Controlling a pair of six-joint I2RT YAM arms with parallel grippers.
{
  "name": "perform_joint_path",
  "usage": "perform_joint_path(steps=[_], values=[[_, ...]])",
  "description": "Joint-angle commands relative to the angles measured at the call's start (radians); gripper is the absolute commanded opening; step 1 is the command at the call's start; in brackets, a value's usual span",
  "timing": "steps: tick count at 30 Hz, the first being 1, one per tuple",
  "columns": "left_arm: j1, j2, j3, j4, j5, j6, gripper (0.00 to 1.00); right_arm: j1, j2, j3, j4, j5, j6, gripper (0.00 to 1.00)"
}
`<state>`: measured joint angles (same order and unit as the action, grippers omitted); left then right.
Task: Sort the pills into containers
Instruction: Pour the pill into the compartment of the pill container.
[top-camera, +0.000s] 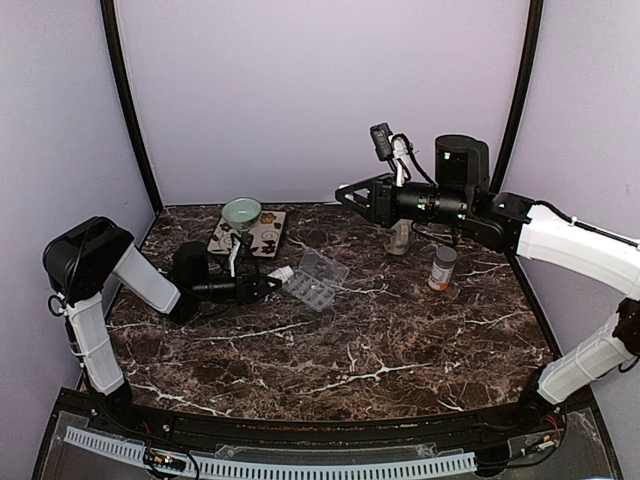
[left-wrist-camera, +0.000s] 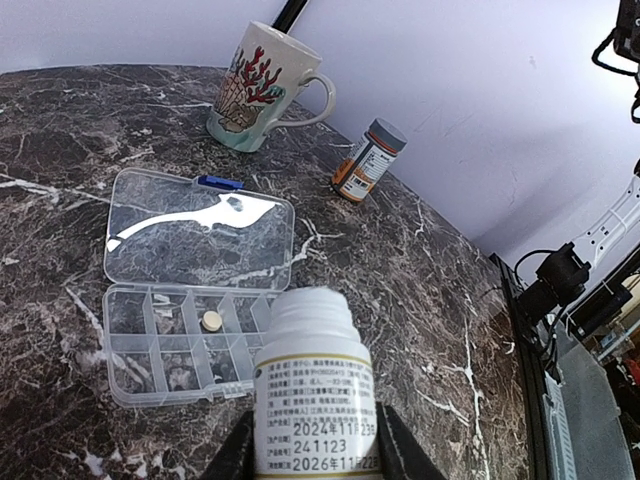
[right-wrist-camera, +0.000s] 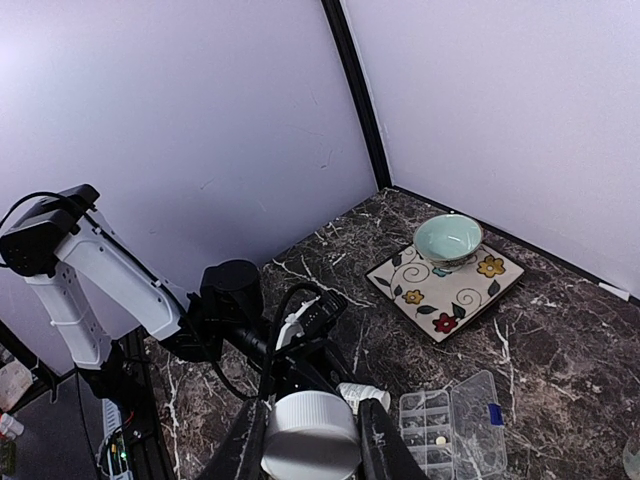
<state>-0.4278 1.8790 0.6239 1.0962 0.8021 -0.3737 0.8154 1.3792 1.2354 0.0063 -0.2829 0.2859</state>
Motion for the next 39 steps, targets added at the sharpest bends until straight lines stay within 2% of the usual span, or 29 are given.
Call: perform_joint_path(steps=[1,39], values=[[0.007,0.010,0.025,-0.018,-0.006,0.023,0.00,-0.005,-0.012,0.006,0.032,0.007,-0.002,0.02],[0.007,0.075,0.072,-0.117,-0.053,0.083,0.00,-0.004,0.001,0.006,0.041,-0.006,-0.003,0.02]])
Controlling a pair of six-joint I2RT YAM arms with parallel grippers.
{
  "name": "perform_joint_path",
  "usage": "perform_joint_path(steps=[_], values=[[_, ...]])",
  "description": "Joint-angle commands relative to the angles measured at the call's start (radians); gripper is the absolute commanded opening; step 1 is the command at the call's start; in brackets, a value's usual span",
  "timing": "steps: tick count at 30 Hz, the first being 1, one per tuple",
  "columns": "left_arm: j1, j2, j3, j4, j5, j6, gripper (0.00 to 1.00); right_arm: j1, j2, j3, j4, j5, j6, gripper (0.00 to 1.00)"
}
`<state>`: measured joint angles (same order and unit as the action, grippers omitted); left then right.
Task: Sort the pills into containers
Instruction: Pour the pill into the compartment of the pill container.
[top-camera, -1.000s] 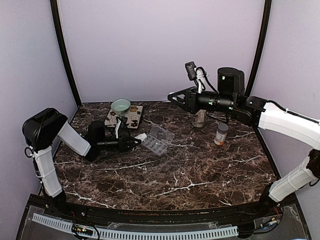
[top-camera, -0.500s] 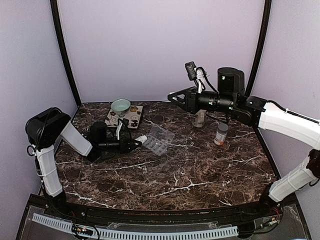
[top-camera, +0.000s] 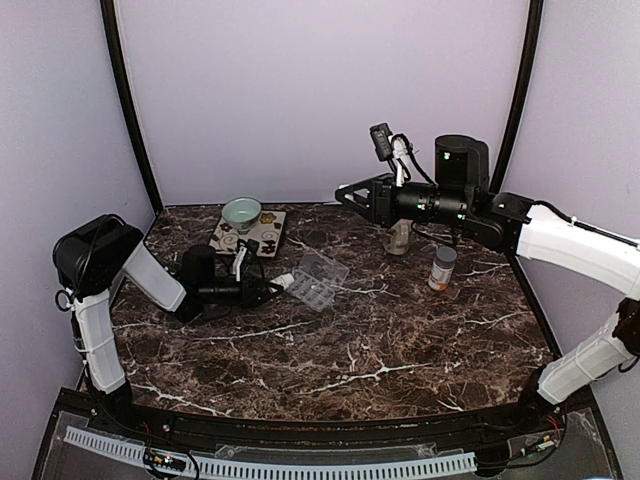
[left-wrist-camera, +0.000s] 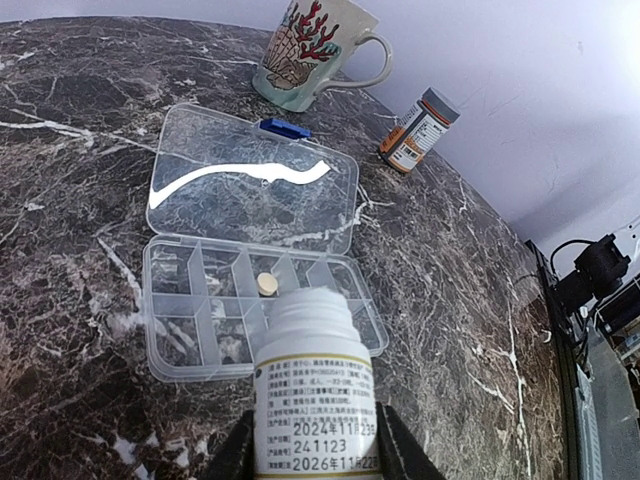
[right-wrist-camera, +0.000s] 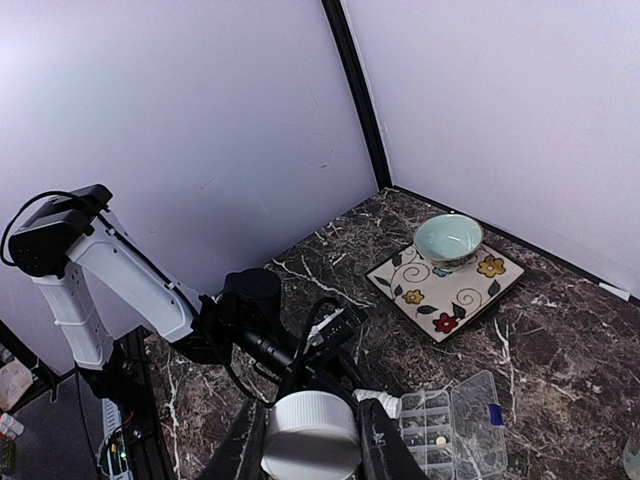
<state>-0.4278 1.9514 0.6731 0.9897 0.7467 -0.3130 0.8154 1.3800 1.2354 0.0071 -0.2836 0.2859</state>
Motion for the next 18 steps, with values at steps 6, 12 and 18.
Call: perform_joint_path(steps=[6,12,18], values=[[0.008,0.004,0.036,-0.034,-0.036,0.030,0.00,-0.004,0.001,0.006,0.039,-0.006,-0.005,0.02],[0.008,0.005,0.050,-0.069,-0.046,0.039,0.00,-0.004,-0.001,0.007,0.040,-0.006,-0.005,0.02],[0.007,0.004,0.066,-0.111,-0.050,0.056,0.00,-0.005,-0.001,0.007,0.040,-0.008,-0.007,0.02]])
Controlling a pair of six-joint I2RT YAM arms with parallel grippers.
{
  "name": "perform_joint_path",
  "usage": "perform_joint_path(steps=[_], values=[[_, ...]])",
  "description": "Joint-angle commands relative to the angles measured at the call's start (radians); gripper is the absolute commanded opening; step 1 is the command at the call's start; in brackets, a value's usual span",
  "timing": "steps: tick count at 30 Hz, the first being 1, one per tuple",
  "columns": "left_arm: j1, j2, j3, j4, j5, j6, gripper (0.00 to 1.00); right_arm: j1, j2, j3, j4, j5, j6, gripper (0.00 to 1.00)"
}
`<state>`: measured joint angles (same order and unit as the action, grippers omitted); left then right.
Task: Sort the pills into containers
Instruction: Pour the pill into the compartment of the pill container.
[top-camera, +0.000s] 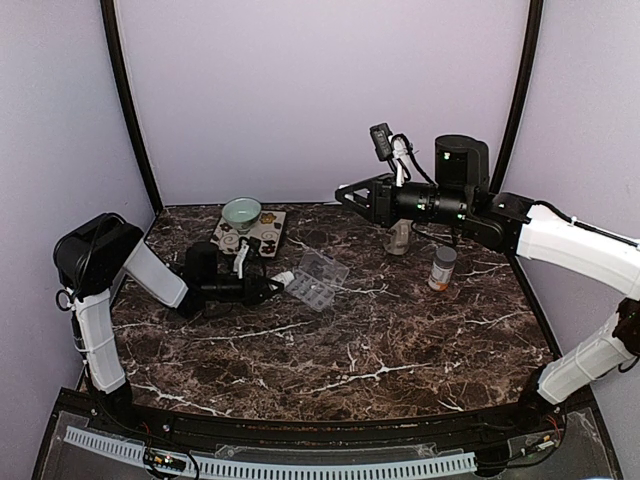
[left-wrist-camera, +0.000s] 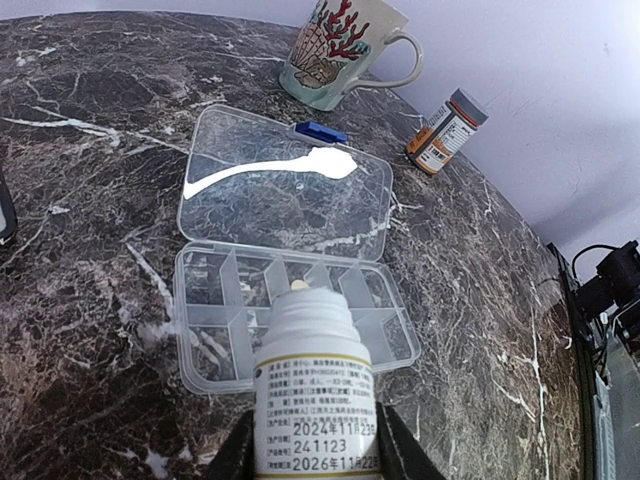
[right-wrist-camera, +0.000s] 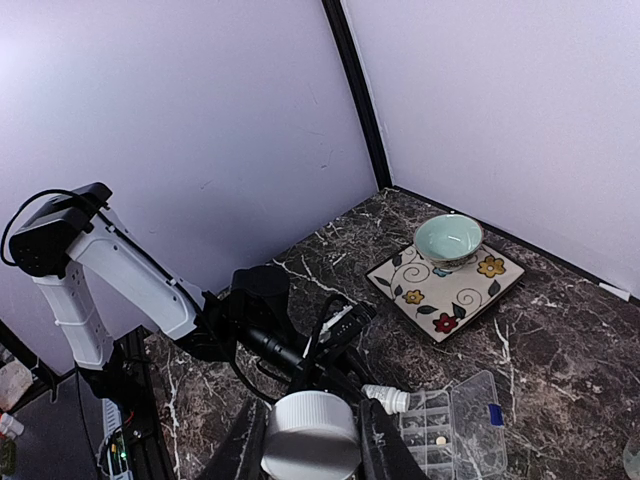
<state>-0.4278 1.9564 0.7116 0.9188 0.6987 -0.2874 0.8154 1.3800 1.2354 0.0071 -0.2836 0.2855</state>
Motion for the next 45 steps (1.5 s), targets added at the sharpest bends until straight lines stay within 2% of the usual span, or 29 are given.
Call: perform_joint_path(steps=[1,27,45], values=[[0.006,-0.001,0.029,-0.046,-0.002,0.033,0.00,-0.005,-0.001,0.007,0.040,-0.008,-0.006,0.02],[-0.039,-0.005,0.087,-0.211,-0.059,0.133,0.00,-0.005,-0.005,-0.001,0.041,-0.006,-0.007,0.02],[-0.050,-0.030,0.092,-0.263,-0.103,0.162,0.00,-0.005,-0.019,-0.014,0.044,-0.003,-0.007,0.02]])
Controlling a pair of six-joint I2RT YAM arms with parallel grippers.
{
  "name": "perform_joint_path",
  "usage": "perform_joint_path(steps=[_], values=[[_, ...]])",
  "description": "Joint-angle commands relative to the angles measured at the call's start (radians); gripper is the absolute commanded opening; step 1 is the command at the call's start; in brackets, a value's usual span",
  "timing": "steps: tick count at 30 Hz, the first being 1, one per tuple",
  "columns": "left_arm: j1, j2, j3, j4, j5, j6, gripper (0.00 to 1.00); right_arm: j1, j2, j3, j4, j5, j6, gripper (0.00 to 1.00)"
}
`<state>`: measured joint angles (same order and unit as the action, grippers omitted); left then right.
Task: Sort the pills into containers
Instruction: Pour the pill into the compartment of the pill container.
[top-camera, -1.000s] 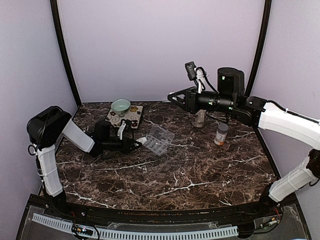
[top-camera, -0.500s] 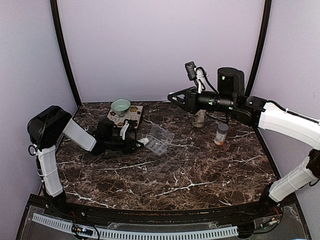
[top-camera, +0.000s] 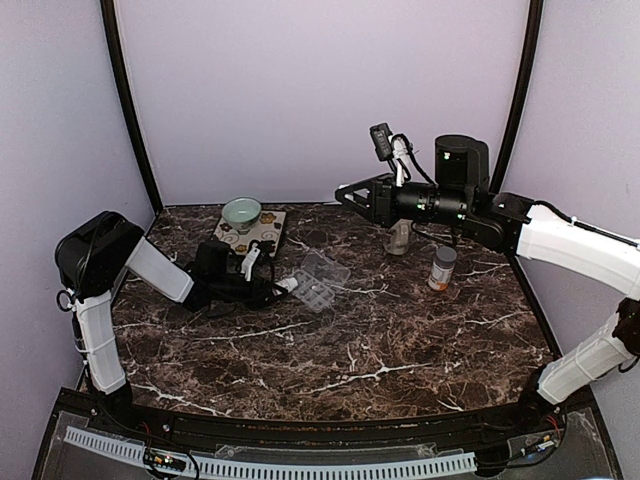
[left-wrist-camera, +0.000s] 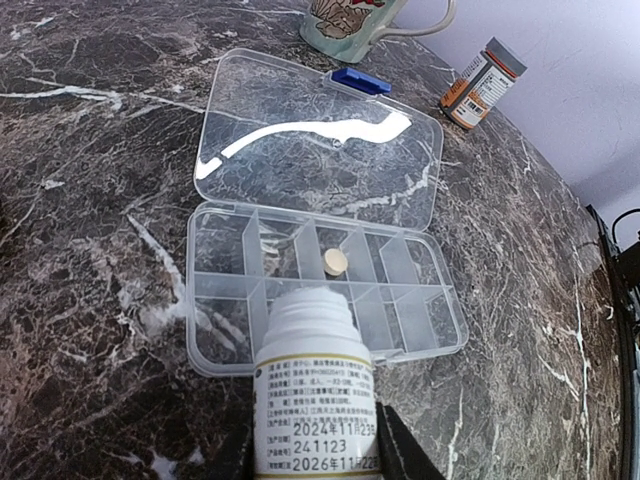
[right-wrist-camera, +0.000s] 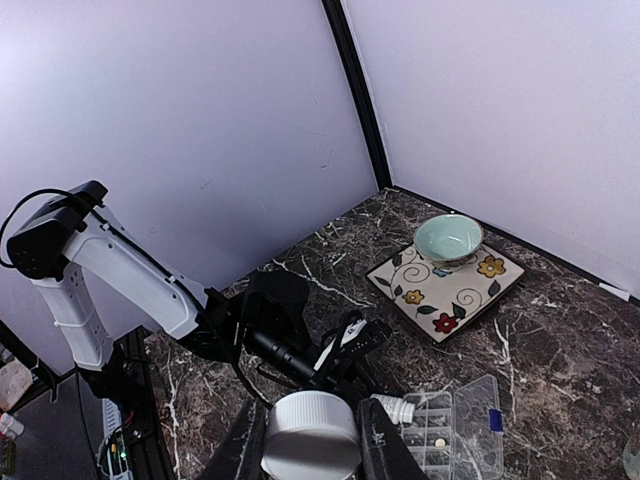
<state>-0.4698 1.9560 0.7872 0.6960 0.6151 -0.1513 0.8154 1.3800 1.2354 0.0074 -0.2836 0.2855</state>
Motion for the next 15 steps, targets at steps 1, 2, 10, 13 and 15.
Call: perform_joint_path(steps=[1,2,10,13,15], values=[[-0.009,-0.032,0.015,-0.041,-0.021,0.027,0.00,-0.004,-0.019,-0.014,0.045,-0.003,-0.007,0.02],[-0.010,-0.034,0.015,-0.044,-0.022,0.027,0.00,-0.005,-0.019,-0.015,0.045,-0.003,-0.006,0.02],[-0.015,-0.054,0.013,-0.066,-0.037,0.041,0.00,-0.005,-0.021,-0.014,0.044,-0.004,-0.003,0.02],[-0.016,-0.062,0.018,-0.078,-0.039,0.047,0.00,-0.005,-0.021,-0.016,0.046,-0.005,-0.002,0.02],[-0.016,-0.068,0.020,-0.087,-0.041,0.051,0.00,-0.005,-0.021,-0.016,0.045,-0.005,-0.002,0.02]])
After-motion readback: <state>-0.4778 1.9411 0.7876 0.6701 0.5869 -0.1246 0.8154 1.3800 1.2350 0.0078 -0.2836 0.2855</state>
